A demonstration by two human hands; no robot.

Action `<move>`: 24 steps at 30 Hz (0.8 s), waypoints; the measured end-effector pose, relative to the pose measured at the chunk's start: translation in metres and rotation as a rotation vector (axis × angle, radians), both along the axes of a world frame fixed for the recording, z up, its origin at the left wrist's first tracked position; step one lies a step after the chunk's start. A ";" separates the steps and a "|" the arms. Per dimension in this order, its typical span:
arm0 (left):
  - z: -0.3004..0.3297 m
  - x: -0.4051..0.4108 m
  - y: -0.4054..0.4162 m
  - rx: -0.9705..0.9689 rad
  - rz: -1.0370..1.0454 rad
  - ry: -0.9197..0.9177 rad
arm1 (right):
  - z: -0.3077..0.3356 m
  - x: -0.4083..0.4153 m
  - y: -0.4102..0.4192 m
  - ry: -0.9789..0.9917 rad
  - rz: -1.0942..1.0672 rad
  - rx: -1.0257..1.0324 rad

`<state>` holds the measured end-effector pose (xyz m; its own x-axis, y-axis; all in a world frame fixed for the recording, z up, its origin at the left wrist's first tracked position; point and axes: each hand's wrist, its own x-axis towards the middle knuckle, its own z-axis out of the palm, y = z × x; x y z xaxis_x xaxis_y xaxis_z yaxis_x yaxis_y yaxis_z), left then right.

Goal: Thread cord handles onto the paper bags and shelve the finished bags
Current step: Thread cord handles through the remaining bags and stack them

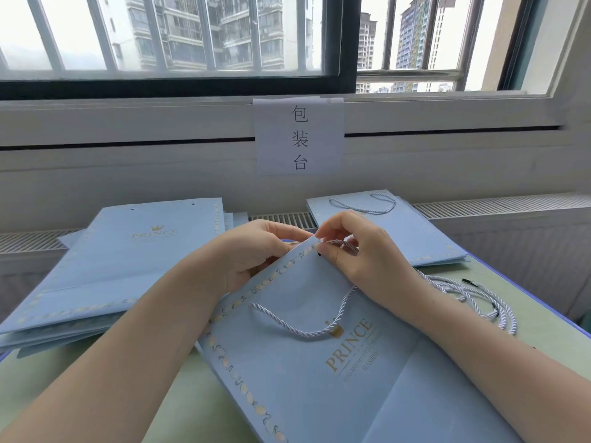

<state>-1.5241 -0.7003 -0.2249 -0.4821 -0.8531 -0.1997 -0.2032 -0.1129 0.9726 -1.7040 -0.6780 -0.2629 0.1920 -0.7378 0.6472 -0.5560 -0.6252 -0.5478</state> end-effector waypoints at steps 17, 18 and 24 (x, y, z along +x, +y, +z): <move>-0.007 0.005 -0.008 0.005 -0.027 -0.030 | 0.004 -0.001 0.004 -0.012 0.051 0.045; -0.007 0.004 -0.008 -0.003 -0.015 -0.053 | 0.004 -0.001 0.004 -0.011 0.055 0.058; -0.004 -0.001 -0.002 -0.003 0.033 -0.097 | 0.005 0.000 0.005 -0.044 0.063 0.101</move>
<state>-1.5246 -0.7022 -0.2292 -0.4323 -0.8689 -0.2410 -0.2924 -0.1178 0.9490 -1.7036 -0.6727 -0.2579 0.2132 -0.7868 0.5792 -0.4911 -0.5988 -0.6326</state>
